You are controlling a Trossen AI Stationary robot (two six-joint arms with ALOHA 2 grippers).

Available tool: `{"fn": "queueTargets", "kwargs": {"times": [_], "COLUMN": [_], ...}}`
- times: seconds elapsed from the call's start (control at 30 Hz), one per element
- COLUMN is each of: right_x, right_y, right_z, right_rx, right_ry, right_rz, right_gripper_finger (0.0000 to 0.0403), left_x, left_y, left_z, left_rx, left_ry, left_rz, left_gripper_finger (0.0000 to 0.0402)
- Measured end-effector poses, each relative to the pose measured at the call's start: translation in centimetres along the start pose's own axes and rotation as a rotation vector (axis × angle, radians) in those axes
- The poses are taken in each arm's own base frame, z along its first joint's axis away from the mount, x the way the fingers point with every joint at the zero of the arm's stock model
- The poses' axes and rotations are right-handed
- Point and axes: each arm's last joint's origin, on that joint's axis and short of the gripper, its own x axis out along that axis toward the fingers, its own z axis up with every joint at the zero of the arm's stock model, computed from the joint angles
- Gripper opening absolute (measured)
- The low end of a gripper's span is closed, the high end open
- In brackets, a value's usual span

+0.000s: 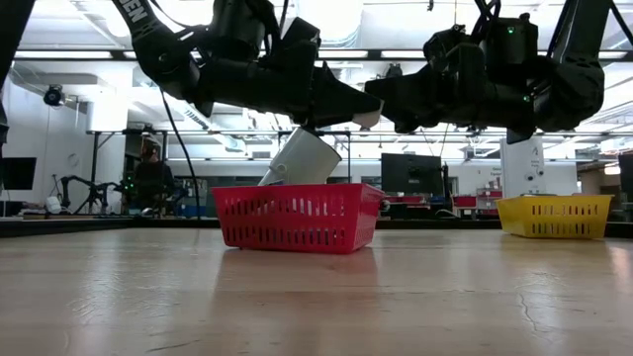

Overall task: Pick & Place Office items
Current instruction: Put the white charger adapter into the yellow basket

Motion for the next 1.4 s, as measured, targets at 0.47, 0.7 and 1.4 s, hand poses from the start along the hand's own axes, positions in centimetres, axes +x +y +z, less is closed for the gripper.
{"fn": "queueTargets", "kwargs": {"times": [0.47,0.7,1.4], "right_x": [0.00,0.01,0.04], "right_y": [0.02,0.03,0.16], "right_z": [0.01,-0.03,-0.10], "right_rx": [0.001,0.006,0.004], "right_ry": [-0.001,0.001,0.005], "right_rz": [0.007,0.008,0.026], "right_gripper_finger": [0.0170,0.0170,0.0170], "left_x": [0.00,-0.02,-0.23], "left_y": [0.00,-0.03,-0.61], "left_z": [0.03,-0.11,-0.97], "left_rx": [0.000,-0.008,-0.102], "left_ry": [-0.003,0.007,0.084], "left_rz": [-0.002,-0.010,-0.159], "left_gripper_finger": [0.0172,0.0172,0.0382]}}
